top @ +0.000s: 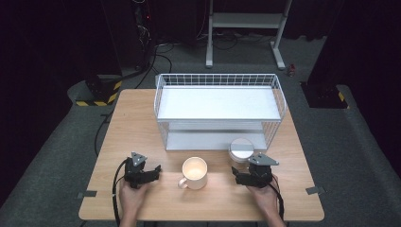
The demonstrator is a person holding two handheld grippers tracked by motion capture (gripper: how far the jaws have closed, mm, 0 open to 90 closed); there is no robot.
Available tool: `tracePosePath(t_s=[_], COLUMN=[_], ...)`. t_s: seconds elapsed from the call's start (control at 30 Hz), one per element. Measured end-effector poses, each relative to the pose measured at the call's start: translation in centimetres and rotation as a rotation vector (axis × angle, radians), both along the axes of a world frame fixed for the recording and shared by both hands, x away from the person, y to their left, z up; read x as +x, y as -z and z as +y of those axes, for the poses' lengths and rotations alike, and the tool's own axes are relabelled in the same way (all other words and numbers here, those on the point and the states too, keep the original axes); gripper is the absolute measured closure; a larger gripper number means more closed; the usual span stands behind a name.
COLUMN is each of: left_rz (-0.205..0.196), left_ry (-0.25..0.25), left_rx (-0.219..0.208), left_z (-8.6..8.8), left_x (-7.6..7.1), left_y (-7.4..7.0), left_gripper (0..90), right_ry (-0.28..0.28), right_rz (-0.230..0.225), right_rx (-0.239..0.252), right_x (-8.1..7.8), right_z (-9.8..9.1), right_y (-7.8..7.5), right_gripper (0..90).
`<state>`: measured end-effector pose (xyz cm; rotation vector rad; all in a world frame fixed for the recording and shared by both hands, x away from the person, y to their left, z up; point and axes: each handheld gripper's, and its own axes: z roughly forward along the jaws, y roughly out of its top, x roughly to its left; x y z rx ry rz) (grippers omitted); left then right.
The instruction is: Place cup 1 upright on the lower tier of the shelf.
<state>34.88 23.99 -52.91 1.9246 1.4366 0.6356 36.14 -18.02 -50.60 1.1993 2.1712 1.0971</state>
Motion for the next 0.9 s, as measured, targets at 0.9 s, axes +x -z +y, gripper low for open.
tracePosePath(t_s=[0.9], left_rz=[0.0], left_ry=[0.0], left_rx=[0.0], left_z=[0.0], left_x=[0.0], left_y=[0.0], left_gripper=[17.4], right_ry=[0.056], right_rz=[-0.059], right_rx=[-0.004], right_x=[1.7], right_z=[1.6], right_y=[0.0], right_gripper=[18.6])
